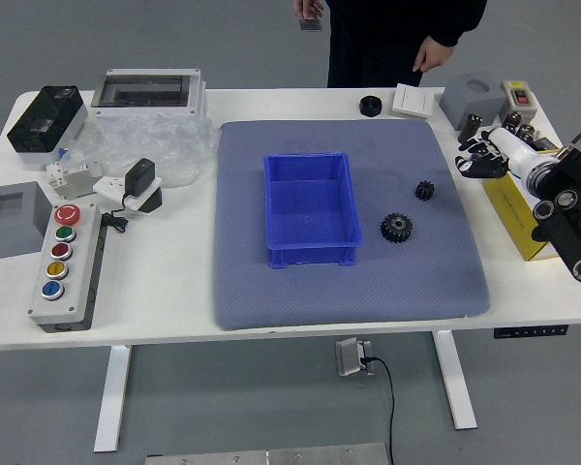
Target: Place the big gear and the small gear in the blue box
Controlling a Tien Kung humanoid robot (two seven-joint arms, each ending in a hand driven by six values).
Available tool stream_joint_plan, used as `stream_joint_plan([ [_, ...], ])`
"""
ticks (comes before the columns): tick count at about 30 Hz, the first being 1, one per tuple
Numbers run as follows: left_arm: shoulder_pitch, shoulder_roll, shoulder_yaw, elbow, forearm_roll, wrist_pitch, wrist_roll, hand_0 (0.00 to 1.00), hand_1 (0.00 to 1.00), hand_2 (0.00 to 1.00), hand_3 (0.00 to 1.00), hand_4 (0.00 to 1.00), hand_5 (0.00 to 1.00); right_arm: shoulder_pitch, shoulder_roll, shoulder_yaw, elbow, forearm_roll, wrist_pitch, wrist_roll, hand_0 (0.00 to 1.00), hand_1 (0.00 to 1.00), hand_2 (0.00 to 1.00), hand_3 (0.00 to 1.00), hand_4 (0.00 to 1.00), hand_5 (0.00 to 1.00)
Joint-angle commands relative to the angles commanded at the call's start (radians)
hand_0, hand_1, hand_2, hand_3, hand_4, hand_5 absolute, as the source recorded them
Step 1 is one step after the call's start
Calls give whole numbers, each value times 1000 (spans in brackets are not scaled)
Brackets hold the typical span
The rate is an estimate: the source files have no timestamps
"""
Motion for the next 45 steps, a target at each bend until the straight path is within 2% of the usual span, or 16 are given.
stream_joint_plan([
  [19, -3, -2, 7, 0, 0, -2, 0, 796, 774, 773, 710, 580, 266, 66, 63, -18, -137, -48, 1, 16, 773, 715, 836, 755, 547, 265],
  [33, -3, 0, 5, 0, 14, -1, 3, 796, 774, 772, 710, 581, 264, 72, 91, -23, -169, -63, 1, 17, 774, 718, 836, 756, 549, 253],
  [45, -5, 1, 6, 0, 23, -2, 3, 795, 773, 771, 707, 582, 262, 106, 129, -36, -224, -141, -4, 8, 775, 718, 835, 757, 544, 234],
])
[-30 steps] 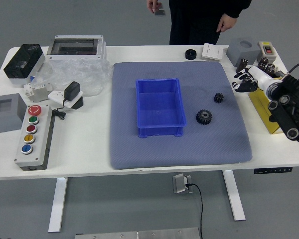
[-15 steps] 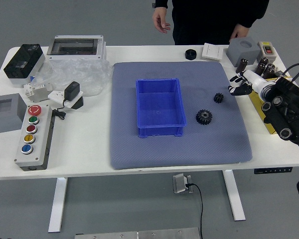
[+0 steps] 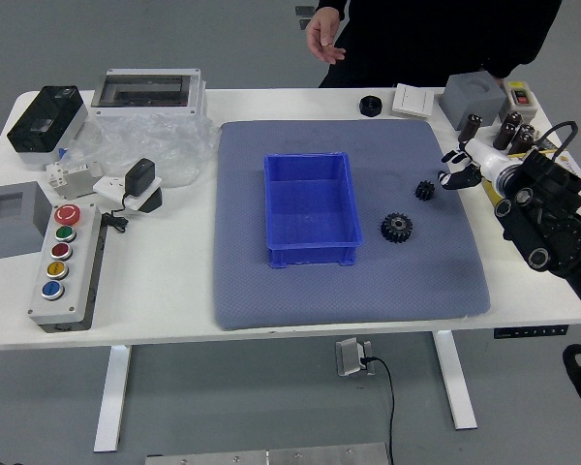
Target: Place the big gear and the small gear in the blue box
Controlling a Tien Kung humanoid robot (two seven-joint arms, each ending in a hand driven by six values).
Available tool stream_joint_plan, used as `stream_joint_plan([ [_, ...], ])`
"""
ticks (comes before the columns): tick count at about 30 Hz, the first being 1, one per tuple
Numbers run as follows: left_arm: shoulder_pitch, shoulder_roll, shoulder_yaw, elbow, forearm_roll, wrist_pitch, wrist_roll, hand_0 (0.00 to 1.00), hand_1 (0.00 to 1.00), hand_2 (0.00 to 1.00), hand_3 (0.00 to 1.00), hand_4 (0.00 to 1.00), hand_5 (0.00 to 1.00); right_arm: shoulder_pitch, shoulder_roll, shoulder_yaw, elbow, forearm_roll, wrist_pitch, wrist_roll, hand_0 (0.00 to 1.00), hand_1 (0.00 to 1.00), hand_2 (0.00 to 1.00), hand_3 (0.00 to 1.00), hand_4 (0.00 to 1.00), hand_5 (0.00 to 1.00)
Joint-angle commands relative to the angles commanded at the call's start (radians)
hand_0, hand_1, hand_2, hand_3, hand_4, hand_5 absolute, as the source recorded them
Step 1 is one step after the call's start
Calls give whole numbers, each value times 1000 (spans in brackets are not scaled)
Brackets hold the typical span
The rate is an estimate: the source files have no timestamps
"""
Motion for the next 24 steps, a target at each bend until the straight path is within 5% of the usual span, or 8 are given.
stream_joint_plan([
  [24, 2, -4, -4, 0, 4, -1, 2, 795, 773, 771, 704, 581, 253, 19, 55, -90, -32, -73, 30, -22, 771, 721, 845, 779, 547, 224],
])
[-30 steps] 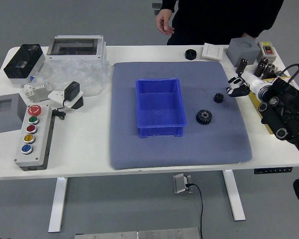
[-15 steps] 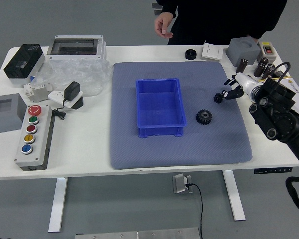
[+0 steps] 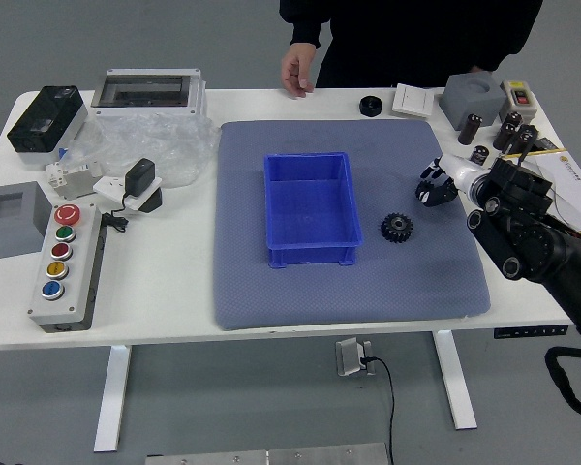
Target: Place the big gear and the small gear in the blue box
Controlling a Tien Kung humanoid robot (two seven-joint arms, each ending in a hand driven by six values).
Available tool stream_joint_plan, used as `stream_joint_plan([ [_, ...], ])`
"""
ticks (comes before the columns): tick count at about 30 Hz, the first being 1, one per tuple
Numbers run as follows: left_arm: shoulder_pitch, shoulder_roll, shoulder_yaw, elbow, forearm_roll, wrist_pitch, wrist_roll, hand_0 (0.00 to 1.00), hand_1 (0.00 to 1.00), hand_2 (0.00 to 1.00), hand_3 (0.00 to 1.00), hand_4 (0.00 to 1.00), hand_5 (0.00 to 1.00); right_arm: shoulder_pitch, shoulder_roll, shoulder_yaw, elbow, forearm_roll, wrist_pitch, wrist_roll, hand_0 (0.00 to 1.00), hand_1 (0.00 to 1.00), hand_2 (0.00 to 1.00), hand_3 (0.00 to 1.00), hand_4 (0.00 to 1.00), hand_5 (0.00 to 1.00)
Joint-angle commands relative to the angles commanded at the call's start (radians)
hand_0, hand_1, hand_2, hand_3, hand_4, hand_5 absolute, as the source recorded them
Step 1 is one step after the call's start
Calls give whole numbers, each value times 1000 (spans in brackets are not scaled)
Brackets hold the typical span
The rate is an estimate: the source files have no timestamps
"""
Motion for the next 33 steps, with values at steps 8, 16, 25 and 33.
stream_joint_plan([
  [8, -2, -4, 4, 0, -5, -1, -1, 794, 773, 770, 702, 581, 247, 2, 11, -8, -6, -32, 3, -5, 771, 723, 846, 782, 548, 220],
  [16, -2, -4, 3, 0, -5, -1, 0, 794, 773, 769, 698, 578, 241, 2, 20, -19, -7, -71, 4, -15, 757, 714, 839, 779, 549, 220],
  [25, -2, -6, 2, 0, -5, -1, 1, 794, 773, 767, 697, 576, 233, -5, 28, -26, -3, -127, -9, -20, 660, 646, 755, 714, 548, 226],
  [33, -2, -7, 1, 0, -5, -1, 1, 794, 773, 768, 697, 576, 232, -11, 34, -29, -4, -170, -32, -20, 621, 604, 690, 666, 542, 231],
])
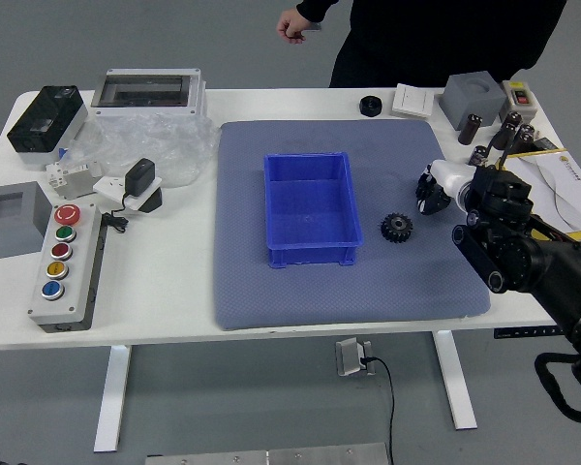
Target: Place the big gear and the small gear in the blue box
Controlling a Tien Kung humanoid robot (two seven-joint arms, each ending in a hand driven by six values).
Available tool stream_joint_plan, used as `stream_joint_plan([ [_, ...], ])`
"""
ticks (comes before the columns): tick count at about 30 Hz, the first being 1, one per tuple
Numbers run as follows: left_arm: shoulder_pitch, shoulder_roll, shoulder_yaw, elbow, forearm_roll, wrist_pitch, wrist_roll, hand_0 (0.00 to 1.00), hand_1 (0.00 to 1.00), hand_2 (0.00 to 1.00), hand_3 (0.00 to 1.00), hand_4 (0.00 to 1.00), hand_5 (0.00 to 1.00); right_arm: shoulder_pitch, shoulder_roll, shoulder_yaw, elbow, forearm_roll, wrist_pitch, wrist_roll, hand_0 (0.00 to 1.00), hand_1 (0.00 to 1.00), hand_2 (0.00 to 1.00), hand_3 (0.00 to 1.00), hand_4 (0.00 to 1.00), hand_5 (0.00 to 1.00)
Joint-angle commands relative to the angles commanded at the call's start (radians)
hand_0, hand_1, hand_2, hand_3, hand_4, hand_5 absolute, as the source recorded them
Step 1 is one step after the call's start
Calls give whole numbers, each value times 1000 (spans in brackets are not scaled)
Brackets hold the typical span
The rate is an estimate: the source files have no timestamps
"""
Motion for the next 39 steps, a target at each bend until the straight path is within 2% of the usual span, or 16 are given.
stream_joint_plan([
  [1, 0, 0, 0, 0, 0, 0, 0, 794, 773, 768, 697, 576, 232, -1, 1, 0, -1, -5, -4, 0, 621, 604, 690, 666, 542, 231],
  [2, 0, 0, 1, 0, -1, 0, 0, 794, 773, 766, 693, 575, 233, -1, 1, 0, -1, -8, -7, 0, 558, 525, 577, 624, 525, 232],
  [7, 1, 0, 1, 0, 0, 0, 0, 794, 773, 766, 693, 575, 233, -4, 4, -1, -2, -24, -25, 3, 558, 525, 577, 624, 525, 232],
  [8, 1, 0, 1, 0, 0, 0, 0, 795, 773, 765, 693, 574, 231, -5, 4, -1, -3, -27, -29, 3, 544, 490, 533, 585, 530, 211],
  [25, 3, -1, 3, 0, 3, -1, 2, 794, 772, 765, 689, 570, 225, -8, 3, 26, 2, -45, -71, 4, 527, 462, 496, 544, 527, 207],
  [39, 3, 0, -1, 0, -4, 0, 1, 795, 772, 764, 686, 567, 221, -15, -36, 76, 91, -39, -70, -3, 546, 460, 487, 531, 497, 186],
])
